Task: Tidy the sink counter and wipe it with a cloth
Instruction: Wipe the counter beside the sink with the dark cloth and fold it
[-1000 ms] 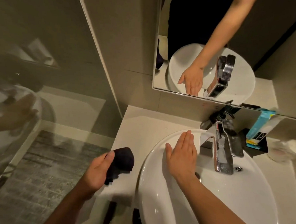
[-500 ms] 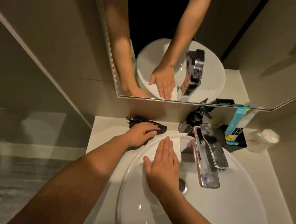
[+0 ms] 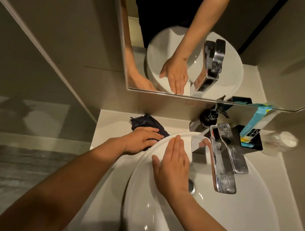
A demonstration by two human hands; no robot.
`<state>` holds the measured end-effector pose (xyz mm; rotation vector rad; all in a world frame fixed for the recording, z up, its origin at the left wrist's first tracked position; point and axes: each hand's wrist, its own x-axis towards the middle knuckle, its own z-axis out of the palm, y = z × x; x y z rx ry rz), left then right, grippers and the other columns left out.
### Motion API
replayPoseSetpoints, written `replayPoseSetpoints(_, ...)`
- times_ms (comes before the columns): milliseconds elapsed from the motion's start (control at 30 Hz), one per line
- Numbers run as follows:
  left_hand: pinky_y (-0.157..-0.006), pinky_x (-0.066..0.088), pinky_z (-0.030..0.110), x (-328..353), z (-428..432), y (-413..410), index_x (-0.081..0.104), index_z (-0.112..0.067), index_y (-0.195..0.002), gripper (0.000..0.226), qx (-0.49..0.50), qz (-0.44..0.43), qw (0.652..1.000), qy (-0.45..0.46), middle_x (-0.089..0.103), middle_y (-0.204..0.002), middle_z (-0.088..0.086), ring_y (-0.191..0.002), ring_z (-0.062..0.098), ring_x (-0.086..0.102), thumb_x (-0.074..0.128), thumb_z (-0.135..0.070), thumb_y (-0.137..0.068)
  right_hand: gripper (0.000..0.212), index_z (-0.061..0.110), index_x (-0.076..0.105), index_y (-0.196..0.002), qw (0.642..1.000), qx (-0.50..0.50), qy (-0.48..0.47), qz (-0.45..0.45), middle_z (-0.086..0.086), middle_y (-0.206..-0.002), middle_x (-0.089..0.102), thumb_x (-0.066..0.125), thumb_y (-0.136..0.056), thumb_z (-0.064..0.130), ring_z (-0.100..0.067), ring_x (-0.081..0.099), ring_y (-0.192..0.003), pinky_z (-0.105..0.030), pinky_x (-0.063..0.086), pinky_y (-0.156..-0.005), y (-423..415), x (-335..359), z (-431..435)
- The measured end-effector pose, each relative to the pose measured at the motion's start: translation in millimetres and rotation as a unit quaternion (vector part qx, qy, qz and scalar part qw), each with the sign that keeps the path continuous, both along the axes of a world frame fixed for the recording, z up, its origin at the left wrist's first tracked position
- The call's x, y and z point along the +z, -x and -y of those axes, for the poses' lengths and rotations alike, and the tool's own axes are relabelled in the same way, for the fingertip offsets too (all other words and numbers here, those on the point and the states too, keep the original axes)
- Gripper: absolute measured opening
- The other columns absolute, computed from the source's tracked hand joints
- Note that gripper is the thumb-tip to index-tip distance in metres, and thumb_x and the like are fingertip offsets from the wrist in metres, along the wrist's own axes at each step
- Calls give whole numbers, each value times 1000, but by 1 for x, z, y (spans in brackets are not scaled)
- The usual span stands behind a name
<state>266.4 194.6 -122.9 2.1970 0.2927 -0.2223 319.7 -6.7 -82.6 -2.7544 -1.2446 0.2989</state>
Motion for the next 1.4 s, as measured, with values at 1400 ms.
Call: replayPoseSetpoints(1400, -115, 32, 27, 33, 260, 249, 64, -21, -136, 40, 358, -64, 928, 82, 61, -140, -2, -133, 4, 43, 49, -35, -101, 70, 1, 14, -158, 994, 68, -17, -80, -17, -169, 6, 36, -104, 39, -32, 5, -156, -48, 14, -126, 12, 29, 23)
